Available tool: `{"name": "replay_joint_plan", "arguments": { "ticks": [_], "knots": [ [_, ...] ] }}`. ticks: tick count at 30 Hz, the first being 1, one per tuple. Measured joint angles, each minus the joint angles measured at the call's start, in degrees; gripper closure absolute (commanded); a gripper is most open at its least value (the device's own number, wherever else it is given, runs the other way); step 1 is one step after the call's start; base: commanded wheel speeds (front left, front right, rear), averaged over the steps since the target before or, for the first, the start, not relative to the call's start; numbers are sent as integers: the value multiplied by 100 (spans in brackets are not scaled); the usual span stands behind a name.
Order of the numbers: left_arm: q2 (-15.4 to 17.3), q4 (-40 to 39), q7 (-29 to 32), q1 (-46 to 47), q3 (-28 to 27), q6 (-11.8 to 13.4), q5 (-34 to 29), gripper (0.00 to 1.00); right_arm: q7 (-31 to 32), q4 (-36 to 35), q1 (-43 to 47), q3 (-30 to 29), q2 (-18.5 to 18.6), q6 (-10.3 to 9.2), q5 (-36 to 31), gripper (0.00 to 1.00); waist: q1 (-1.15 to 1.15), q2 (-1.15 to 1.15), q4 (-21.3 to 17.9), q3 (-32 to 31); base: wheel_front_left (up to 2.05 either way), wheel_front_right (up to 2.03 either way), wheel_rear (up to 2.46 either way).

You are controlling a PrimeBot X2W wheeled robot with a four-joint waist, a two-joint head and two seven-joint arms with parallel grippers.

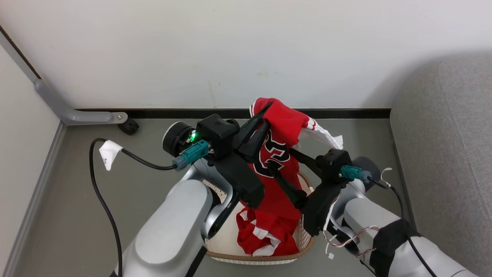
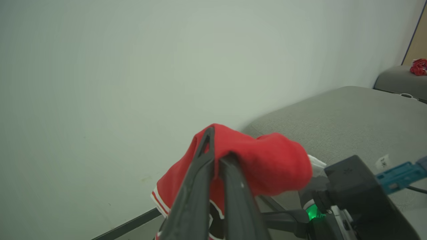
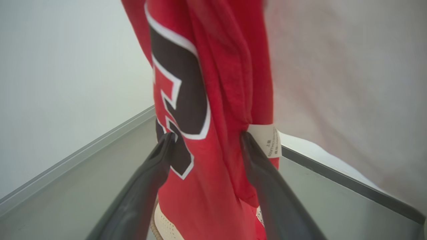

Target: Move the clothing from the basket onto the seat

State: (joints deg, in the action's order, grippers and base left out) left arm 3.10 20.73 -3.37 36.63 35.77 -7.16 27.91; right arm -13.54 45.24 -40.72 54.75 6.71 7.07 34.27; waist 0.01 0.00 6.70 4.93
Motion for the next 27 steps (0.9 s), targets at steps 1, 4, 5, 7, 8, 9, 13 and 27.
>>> {"name": "replay_joint_plan", "arguments": {
  "ticks": [1,4,5,7,8,9,13,27],
  "knots": [
    [-2,-5,1,-7,19,0,25,100,0,44,-19,16,-13,0,43,0,0,0,10,-4,0,0,0],
    [-2,-22,1,-24,26,0,78,100,-16,194,-110,74,-15,0,174,82,0,0,27,-9,0,0,0],
    [-3,-32,1,-24,31,0,89,100,-18,226,-137,79,-18,0,199,100,0,0,30,-10,0,0,0],
    [-3,-36,1,-33,31,0,109,100,-19,290,-175,121,-23,0,255,100,0,0,32,-13,0,0,0],
    [-3,-32,0,-42,29,0,127,100,-19,319,-185,136,-27,1,272,100,-1,0,31,-14,0,0,0],
    [-3,-9,0,-58,7,0,129,100,-24,354,-189,137,-35,0,323,100,-1,0,26,-18,0,0,0],
    [10,81,-1,-89,-88,0,177,100,-40,401,-189,133,-37,1,427,100,-1,0,-4,-27,0,0,0],
    [226,131,-99,-661,-202,19,328,100,-67,471,-5,-449,89,0,715,100,-1,0,-218,-126,0,0,0]
  ]
}}
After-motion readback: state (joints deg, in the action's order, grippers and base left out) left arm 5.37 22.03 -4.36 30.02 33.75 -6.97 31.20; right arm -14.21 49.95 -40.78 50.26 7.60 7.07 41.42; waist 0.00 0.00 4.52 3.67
